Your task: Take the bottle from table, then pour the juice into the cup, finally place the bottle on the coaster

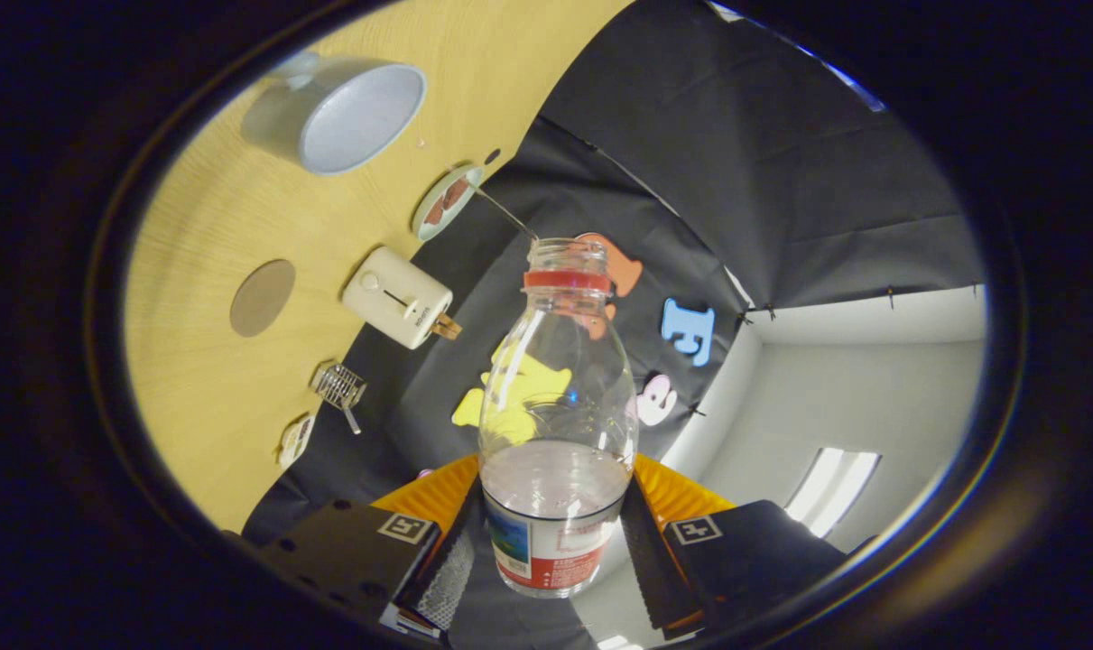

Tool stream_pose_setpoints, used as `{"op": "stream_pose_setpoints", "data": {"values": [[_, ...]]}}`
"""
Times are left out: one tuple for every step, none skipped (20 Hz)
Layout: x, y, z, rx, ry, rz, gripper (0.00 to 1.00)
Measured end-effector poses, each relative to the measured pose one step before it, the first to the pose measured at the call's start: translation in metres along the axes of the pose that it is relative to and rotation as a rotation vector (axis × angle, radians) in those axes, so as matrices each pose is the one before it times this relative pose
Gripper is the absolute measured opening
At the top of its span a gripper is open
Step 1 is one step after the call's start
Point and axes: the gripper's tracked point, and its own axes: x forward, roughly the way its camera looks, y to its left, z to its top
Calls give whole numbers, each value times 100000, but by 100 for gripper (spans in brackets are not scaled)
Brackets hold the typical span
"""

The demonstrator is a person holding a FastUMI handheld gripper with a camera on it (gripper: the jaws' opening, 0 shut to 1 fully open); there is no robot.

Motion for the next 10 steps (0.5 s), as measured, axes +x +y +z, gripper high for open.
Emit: {"op": "stream_pose_setpoints", "data": {"values": [[-141, -126, -70, 292, 2, -61, 81], [-43, 59, -59, 678, 336, 235, 81], [41, 37, -70, 320, 289, -86, 80], [133, 43, -85, 395, 99, -21, 80], [72, 90, -41, 1357, 189, 41, 81], [30, 35, -96, 1470, 163, 156, 80], [120, 137, -97, 1001, 242, 239, 80], [28, -24, -83, 298, -16, -122, 80], [-95, -223, 30, -784, -241, -366, 81], [-28, -16, 67, -285, -230, -225, 81]]}}
